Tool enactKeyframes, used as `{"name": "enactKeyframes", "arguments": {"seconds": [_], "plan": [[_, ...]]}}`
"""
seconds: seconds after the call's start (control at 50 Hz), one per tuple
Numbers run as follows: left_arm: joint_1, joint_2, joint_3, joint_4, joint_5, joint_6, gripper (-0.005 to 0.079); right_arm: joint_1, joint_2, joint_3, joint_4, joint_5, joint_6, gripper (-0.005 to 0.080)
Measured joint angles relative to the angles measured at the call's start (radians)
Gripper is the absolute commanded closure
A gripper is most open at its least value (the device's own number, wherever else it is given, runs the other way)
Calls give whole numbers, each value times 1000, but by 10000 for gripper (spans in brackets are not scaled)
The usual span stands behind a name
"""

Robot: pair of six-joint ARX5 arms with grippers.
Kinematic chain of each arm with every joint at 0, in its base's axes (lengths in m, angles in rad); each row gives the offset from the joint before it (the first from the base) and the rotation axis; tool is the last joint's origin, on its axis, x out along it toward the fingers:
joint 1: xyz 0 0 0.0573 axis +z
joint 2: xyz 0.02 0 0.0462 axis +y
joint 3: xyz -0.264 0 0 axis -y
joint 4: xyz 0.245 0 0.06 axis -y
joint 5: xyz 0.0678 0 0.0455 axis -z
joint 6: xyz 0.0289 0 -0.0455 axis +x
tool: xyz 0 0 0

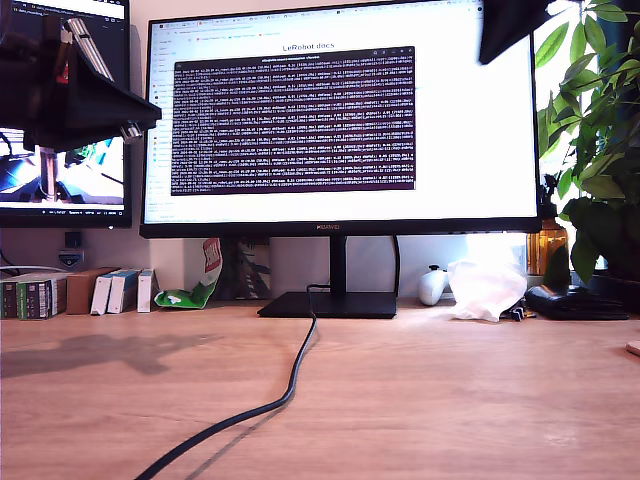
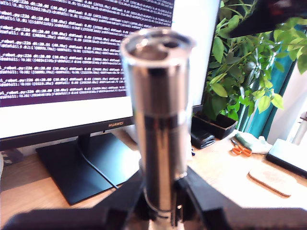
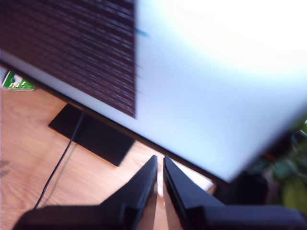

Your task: Pick the metallic laser pointer with your right arm, pass it to your left arm, then place it down to the left side of the table

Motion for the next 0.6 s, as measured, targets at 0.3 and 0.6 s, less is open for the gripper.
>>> {"name": "enactKeyframes", "arguments": {"seconds": [0.3, 0.6], "plan": [[0, 0, 0, -66, -1, 44, 766, -37, -241, -399, 234, 85, 13, 762], [0, 0, 0, -106, -1, 60, 766, -170, -472, -722, 413, 94, 34, 762]]}}
